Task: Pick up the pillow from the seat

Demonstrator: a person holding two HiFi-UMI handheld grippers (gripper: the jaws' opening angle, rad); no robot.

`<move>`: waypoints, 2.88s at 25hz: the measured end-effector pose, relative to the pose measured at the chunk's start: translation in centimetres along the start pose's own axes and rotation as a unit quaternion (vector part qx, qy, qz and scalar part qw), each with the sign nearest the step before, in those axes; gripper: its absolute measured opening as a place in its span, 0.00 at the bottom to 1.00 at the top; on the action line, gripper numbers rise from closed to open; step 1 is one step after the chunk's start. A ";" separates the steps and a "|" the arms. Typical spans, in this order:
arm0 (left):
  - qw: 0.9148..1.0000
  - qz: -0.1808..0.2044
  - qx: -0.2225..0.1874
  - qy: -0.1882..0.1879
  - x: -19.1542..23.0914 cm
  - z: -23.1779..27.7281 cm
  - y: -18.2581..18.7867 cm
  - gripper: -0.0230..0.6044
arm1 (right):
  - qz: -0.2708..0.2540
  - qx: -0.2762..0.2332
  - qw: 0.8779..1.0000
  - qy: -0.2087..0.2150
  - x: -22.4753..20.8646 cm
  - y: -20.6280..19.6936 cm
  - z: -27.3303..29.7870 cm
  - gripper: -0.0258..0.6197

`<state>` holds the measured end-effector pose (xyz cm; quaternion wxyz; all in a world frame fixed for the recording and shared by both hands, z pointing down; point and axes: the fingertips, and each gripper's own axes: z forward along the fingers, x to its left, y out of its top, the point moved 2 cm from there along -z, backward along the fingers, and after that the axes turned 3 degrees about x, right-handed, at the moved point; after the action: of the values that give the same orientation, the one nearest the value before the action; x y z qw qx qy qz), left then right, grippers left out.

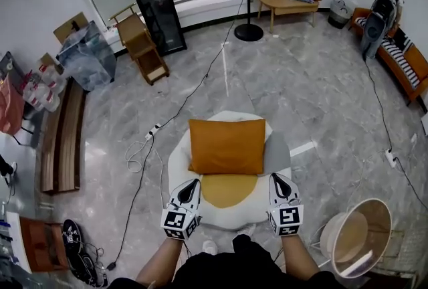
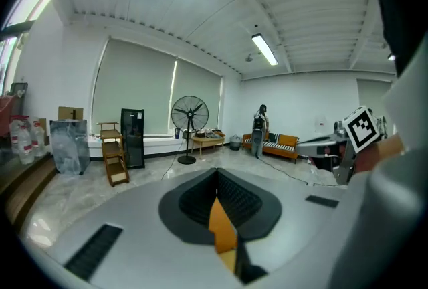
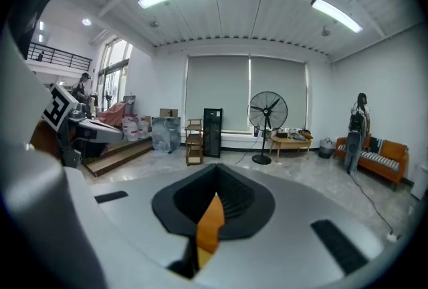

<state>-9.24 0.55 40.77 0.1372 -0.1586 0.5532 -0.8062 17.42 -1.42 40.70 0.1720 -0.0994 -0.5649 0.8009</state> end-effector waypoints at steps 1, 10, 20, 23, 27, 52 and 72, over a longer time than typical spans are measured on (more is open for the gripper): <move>1.000 0.001 0.003 0.007 0.3 0.8 0.0 0.06 | -0.005 0.005 1.000 0.008 -0.7 -0.2 0.7 0.05; 0.998 -0.003 0.045 0.041 1.5 6.2 -2.0 0.06 | 0.016 0.037 0.997 0.060 -3.8 -3.1 6.8 0.05; 0.995 -0.007 0.088 0.048 6.3 11.3 -6.2 0.06 | 0.054 0.094 0.992 0.067 -4.1 -7.4 13.1 0.27; 0.993 -0.024 0.103 0.054 8.7 13.0 -8.4 0.25 | 0.072 0.105 0.988 0.086 -3.2 -9.3 15.5 0.63; 0.989 -0.049 0.131 0.048 11.0 16.1 -12.4 0.76 | 0.098 0.117 0.983 0.103 -2.9 -12.4 19.0 0.90; 0.935 -0.165 0.310 0.054 26.6 34.8 -40.0 0.99 | 0.275 0.315 0.902 0.107 -8.2 -43.8 40.5 0.95; 0.945 -0.122 0.304 0.000 25.4 38.9 -43.1 0.45 | 0.202 0.362 0.904 0.105 -7.8 -47.3 44.9 0.40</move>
<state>-18.49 -27.46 96.89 0.0793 -0.1751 0.2580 -0.9468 16.48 -29.27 100.19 0.0886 -0.2256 -0.1822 0.9529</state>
